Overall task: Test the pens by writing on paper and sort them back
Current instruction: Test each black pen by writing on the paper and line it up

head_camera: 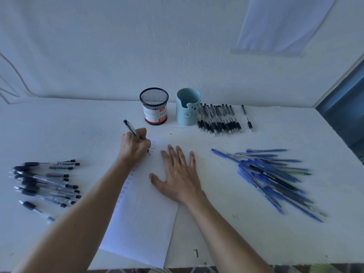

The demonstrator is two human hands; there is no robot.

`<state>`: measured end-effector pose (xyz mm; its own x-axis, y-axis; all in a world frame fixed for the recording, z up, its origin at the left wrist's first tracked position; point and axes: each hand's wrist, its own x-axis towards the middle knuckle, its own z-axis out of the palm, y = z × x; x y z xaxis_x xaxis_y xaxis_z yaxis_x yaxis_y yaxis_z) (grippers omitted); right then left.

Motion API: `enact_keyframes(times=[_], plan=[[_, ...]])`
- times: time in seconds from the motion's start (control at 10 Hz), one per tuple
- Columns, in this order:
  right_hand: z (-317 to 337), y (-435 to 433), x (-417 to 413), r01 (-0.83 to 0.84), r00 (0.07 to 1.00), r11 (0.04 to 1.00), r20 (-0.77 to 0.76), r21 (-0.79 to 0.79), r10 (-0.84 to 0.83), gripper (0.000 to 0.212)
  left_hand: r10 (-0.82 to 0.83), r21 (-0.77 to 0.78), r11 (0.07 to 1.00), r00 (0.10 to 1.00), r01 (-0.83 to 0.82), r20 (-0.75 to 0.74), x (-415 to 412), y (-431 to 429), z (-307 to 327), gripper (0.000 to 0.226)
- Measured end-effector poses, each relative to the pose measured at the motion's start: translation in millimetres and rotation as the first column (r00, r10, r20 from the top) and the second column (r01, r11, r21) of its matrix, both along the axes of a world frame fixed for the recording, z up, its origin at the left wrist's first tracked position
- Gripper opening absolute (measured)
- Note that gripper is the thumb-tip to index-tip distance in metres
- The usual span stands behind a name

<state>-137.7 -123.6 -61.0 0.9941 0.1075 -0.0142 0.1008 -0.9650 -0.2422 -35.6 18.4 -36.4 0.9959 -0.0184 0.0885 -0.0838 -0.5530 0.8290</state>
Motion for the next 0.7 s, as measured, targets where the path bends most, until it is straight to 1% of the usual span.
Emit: enact_keyframes(times=[0.1, 0.3, 0.5, 0.6, 0.7], plan=[[0.4, -0.2, -0.1, -0.001, 1.000, 1.000, -0.003, 0.004, 0.001, 0.084, 0.005, 0.008, 1.000, 1.000, -0.005, 0.010, -0.6, -3.8, 0.1, 0.035], [-0.4, -0.8, 0.2, 0.000, 1.000, 1.000, -0.002, 0.004, 0.000, 0.085, 0.017, 0.025, 1.000, 1.000, -0.016, -0.018, -0.2, -2.9, -1.6, 0.034], [1.2, -1.1, 0.6, -0.001, 1.000, 1.000, -0.006, 0.001, 0.001, 0.087, 0.017, 0.051, 0.999, 0.999, -0.019, 0.039, 0.6, -3.0, -1.9, 0.036], [3.1, -1.6, -0.4, -0.004, 1.000, 1.000, -0.015, 0.015, 0.005, 0.082, 0.035, 0.002, 0.999, 0.999, -0.035, -0.014, 2.9, -0.3, -2.3, 0.032], [5.4, -2.6, -0.1, 0.015, 0.999, 0.997, -0.030, 0.075, -0.013, 0.072, 0.021, -0.268, 0.963, 1.000, -0.023, -0.010, 4.5, 5.3, -3.3, 0.016]])
